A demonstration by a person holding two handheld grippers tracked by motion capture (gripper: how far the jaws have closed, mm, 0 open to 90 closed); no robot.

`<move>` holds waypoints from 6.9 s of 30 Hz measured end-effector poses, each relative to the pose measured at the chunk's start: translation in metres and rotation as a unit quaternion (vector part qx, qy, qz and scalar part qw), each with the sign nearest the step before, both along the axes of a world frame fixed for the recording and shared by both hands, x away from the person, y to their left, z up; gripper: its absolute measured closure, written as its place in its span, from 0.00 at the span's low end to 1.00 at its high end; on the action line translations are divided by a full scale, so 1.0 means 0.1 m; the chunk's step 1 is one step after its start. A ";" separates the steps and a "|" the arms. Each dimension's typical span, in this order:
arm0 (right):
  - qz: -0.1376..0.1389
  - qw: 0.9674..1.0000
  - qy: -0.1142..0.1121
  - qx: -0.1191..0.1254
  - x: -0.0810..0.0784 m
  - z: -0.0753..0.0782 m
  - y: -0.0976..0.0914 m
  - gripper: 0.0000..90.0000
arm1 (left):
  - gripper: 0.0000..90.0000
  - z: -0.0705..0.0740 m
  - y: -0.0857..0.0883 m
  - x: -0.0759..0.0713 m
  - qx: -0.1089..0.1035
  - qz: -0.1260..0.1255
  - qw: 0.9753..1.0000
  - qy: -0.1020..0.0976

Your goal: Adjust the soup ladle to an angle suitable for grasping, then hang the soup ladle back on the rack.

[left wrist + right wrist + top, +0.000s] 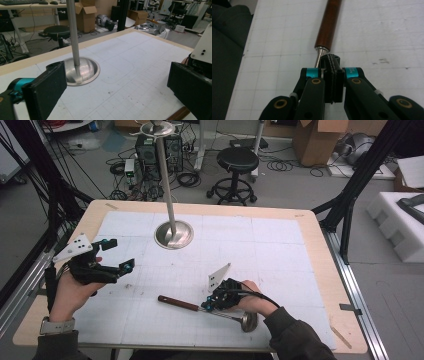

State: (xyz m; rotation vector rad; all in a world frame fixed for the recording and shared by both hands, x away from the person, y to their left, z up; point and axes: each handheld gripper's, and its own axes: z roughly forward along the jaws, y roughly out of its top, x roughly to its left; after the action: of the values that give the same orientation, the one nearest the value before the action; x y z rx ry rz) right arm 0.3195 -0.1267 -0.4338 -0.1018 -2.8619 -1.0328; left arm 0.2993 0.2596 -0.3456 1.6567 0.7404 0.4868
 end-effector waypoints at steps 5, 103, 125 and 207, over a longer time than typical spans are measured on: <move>-0.021 1.000 -0.007 0.018 0.05 0.09 -0.10 1.00 | 0.03 0.00 0.02 0.00 -0.003 0.001 1.000 0.001; -0.130 0.990 -0.038 -0.032 -0.29 0.65 -0.61 0.94 | 0.03 0.02 0.17 -0.02 -0.031 0.007 0.999 -0.006; -0.189 0.954 -0.086 0.214 -0.02 0.84 -0.98 0.94 | 0.03 0.06 0.21 -0.07 -0.039 0.003 0.999 -0.021; -0.323 0.915 -0.122 0.210 1.31 1.44 0.15 0.94 | 0.03 0.06 0.33 -0.17 -0.059 0.000 0.998 -0.013</move>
State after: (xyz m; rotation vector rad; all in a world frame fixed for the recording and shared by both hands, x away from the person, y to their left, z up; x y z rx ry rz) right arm 0.4506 -0.1115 -0.2893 -1.0008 -2.7726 -1.8664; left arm 0.2822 0.2926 -0.3400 1.5377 0.7370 0.4548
